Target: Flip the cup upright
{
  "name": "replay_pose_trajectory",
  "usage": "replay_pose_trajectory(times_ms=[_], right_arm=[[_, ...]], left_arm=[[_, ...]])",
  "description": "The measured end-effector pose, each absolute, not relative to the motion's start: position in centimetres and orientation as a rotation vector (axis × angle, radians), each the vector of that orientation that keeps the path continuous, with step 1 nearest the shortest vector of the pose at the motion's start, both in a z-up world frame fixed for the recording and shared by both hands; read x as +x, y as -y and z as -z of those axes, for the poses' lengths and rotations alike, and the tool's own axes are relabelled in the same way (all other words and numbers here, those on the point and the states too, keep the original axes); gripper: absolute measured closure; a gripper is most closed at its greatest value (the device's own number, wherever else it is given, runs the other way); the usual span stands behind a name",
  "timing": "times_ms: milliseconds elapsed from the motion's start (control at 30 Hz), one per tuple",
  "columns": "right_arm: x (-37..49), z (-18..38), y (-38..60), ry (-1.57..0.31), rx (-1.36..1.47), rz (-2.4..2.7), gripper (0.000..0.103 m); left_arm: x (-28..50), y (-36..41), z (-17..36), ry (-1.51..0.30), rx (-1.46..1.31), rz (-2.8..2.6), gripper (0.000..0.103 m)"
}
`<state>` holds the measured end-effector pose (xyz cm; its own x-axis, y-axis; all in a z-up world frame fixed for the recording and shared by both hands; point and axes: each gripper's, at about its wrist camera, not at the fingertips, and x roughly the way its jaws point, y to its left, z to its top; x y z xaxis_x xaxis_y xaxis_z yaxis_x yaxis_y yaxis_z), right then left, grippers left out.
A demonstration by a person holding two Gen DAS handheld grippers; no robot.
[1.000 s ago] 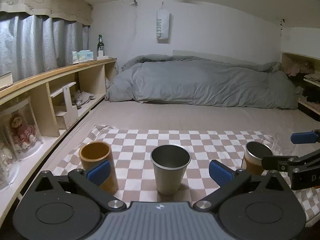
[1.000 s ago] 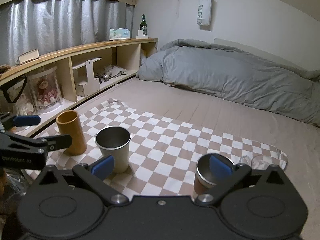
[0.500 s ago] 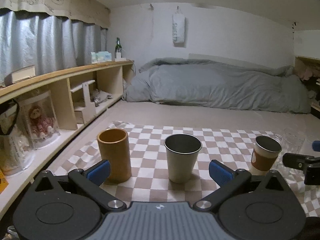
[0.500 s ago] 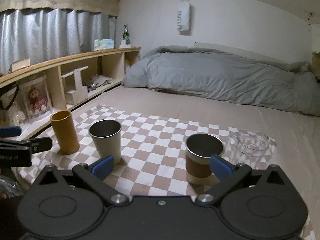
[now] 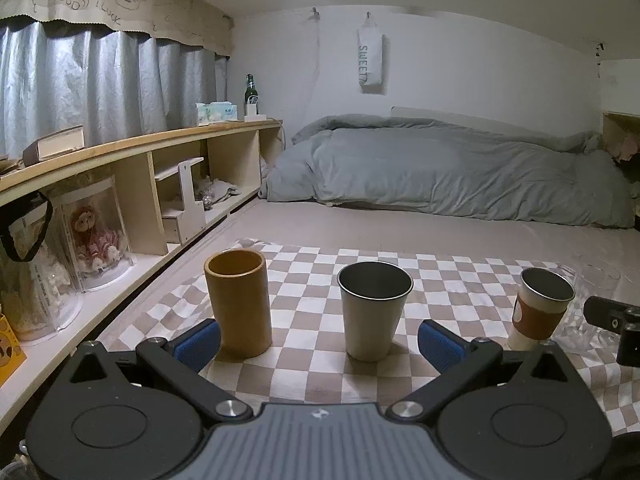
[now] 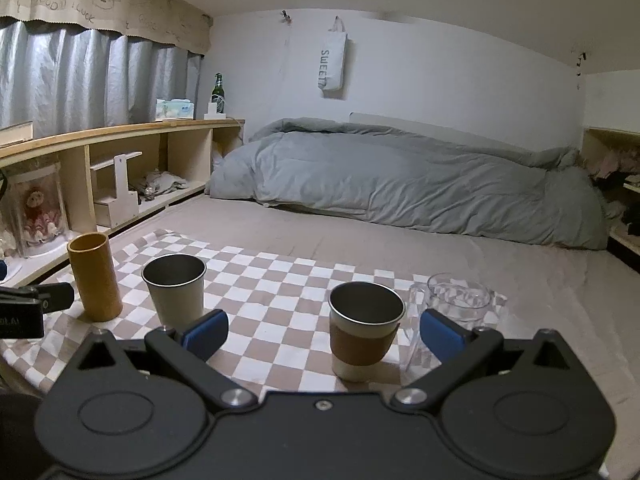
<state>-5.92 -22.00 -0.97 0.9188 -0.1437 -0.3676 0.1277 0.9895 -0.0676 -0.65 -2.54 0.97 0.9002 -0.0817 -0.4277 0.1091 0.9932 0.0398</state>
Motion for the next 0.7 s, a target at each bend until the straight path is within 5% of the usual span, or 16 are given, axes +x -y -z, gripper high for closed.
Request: replay_pose_trajectory(times_ms=[700], right_arm=[[-5.34, 1.36, 21.97, -0.419, -0.025, 0.152, 0.0]], left_arm=[[-1.01, 2.76, -0.86, -0.434, 0.09, 0.078, 0.0]])
